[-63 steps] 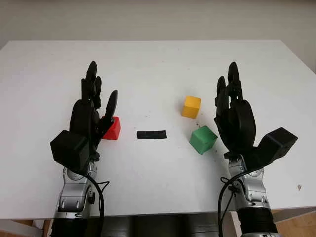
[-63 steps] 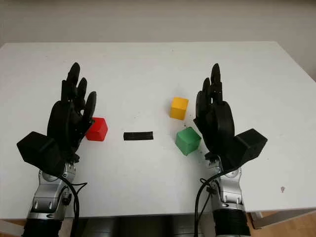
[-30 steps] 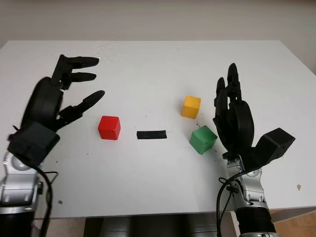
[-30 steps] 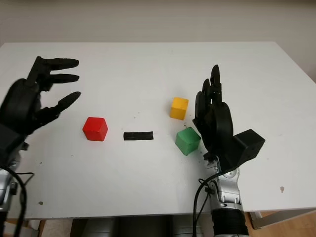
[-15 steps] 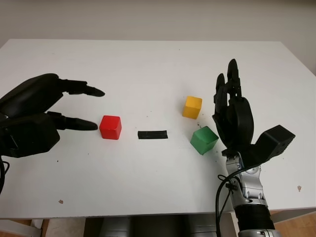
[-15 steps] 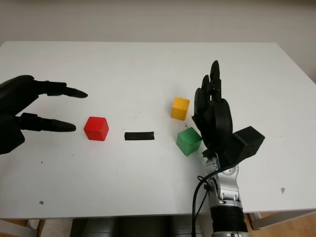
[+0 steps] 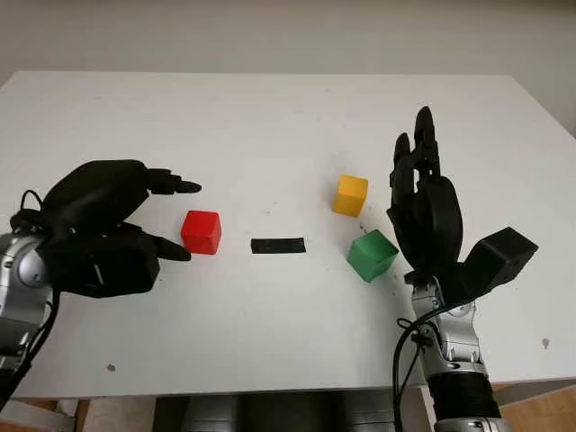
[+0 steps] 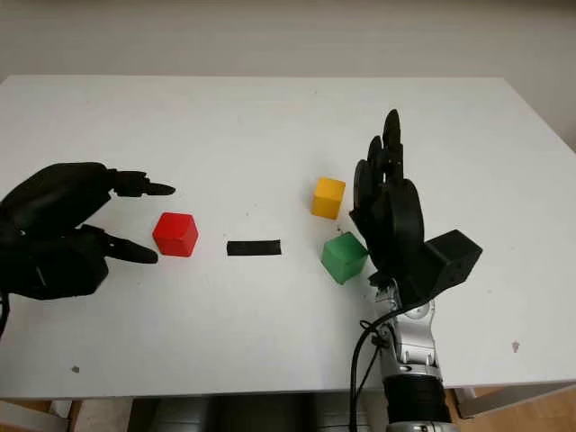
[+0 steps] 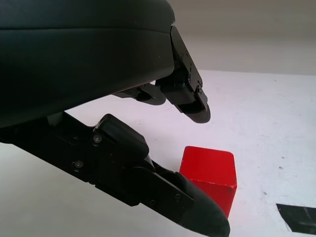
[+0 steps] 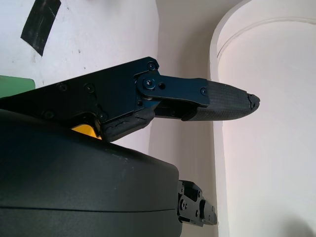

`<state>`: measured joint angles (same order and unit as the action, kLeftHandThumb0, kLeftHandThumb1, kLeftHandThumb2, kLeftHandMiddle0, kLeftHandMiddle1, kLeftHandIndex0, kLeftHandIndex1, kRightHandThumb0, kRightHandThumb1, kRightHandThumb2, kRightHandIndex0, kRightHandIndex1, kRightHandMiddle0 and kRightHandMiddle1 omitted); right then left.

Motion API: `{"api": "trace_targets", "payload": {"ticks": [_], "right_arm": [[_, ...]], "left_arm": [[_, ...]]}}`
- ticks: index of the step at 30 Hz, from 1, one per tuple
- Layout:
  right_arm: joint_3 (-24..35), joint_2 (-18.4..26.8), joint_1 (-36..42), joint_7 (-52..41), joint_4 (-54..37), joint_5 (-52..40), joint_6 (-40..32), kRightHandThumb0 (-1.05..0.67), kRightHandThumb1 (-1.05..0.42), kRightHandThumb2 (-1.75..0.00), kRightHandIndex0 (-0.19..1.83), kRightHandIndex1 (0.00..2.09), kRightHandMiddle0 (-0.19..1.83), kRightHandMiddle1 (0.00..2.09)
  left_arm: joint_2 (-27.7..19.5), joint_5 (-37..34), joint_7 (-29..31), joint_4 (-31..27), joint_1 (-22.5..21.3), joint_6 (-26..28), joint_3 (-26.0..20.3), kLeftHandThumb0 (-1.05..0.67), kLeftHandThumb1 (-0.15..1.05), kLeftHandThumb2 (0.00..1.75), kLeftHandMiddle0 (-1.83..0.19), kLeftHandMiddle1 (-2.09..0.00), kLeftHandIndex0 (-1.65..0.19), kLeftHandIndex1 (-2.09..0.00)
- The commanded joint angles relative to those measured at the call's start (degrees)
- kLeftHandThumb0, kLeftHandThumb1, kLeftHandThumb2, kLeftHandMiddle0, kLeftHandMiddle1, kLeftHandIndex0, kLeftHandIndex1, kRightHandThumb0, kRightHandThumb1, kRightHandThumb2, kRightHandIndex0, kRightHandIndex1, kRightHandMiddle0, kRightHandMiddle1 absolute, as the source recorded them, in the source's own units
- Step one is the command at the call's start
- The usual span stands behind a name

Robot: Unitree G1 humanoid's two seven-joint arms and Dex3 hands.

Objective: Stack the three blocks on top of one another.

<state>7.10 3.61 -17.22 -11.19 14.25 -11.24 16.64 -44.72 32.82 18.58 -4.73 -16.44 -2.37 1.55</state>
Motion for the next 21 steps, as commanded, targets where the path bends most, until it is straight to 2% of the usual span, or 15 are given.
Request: {"api": "trace_targets", "payload": {"ticks": [1, 8, 21], "right_arm": [[0.1, 0.4, -0.1, -0.1, -1.5, -0.2, -0.3, -0.84, -1.05, -0.53, -0.19, 0.0, -0.19, 0.0], [0.3, 0.5, -0.2, -0.5, -1.6, -0.6, -0.5, -0.83, -1.05, -0.52, -0.19, 0.0, -0.19, 0.01], [0.6, 1.2, -0.2, -1.3, -2.3, -0.9, -0.8, -0.82, -1.05, -0.52, -0.19, 0.0, -0.19, 0.02]], "left_arm": [[0.5, 1.3, -1.0, 0.5, -1.3, -0.2, 1.0, -0.85, 0.81, 0.04, -0.39, -0.08, -0.66, -0.06], [0.1, 4.7, -3.2, 2.3, -1.7, -3.3, 2.5, -0.87, 0.8, 0.05, -0.4, -0.08, -0.67, -0.06], [0.6, 8.0, -3.2, 1.8, -1.8, -3.6, 3.8, -0.8, 0.81, 0.05, -0.42, -0.08, -0.78, -0.13]]}}
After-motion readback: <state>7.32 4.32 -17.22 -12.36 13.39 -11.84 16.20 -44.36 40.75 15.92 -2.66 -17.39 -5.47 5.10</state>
